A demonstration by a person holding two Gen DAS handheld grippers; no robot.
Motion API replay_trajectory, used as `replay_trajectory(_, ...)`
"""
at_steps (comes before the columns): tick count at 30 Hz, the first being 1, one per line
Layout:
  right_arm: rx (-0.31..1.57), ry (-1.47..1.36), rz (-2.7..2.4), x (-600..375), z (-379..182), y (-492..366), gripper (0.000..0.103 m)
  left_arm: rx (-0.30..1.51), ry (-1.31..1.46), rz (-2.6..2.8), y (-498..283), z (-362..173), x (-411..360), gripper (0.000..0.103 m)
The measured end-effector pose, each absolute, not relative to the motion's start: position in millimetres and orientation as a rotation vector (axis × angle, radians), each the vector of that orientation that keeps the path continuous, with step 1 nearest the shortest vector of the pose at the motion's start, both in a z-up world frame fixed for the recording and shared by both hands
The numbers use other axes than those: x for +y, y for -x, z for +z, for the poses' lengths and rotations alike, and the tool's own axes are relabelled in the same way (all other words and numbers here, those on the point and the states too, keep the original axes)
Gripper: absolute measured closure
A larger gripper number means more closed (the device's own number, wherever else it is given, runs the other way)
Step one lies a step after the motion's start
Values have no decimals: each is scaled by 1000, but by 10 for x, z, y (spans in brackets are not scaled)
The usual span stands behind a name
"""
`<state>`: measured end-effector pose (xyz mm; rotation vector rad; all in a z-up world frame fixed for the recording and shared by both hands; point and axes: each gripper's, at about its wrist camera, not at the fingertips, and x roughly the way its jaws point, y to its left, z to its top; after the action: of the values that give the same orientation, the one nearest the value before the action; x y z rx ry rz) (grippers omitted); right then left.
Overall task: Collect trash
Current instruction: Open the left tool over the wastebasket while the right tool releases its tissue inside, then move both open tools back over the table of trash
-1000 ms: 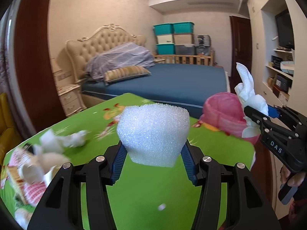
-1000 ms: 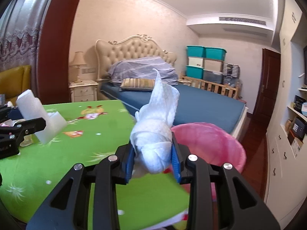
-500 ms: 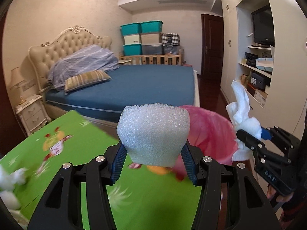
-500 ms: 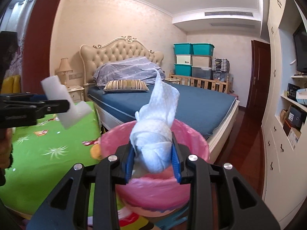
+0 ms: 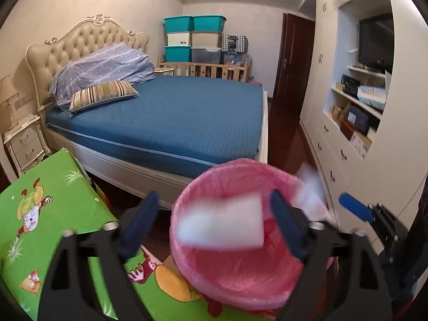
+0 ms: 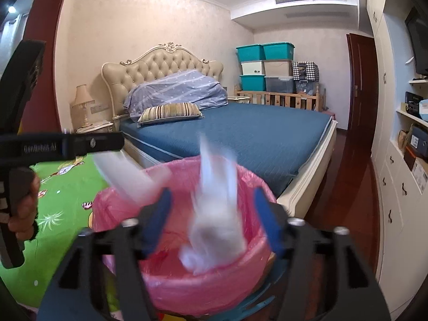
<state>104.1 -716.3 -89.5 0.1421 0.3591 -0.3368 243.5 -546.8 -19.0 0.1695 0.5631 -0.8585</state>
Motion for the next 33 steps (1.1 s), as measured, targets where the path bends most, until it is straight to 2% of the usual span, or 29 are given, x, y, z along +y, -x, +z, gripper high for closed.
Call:
replay_trajectory(5, 348, -146, -359, -7140, -902, -840, 32, 572, -134, -858, -2441, -142, -5275, 17)
replay_trajectory(8, 317, -133, -381, -7055, -826, -627, 25, 549, -108, -828, -2362, -38, -5003, 13)
replay_trajectory(16, 255, -83, -366, -6546, -556, -389, 12, 471, -137, -719, -2039, 47, -4132, 13)
replay_trajectory(26, 261, -99, -233, -5654, -458, -651, 11, 468, -154, -616, -1725, -35, -2968, 13)
replay_trajectory(33, 308, -50, -67, -4890, -445, -991, 11, 439, -146, -448, -1449, -11, -1877, 13)
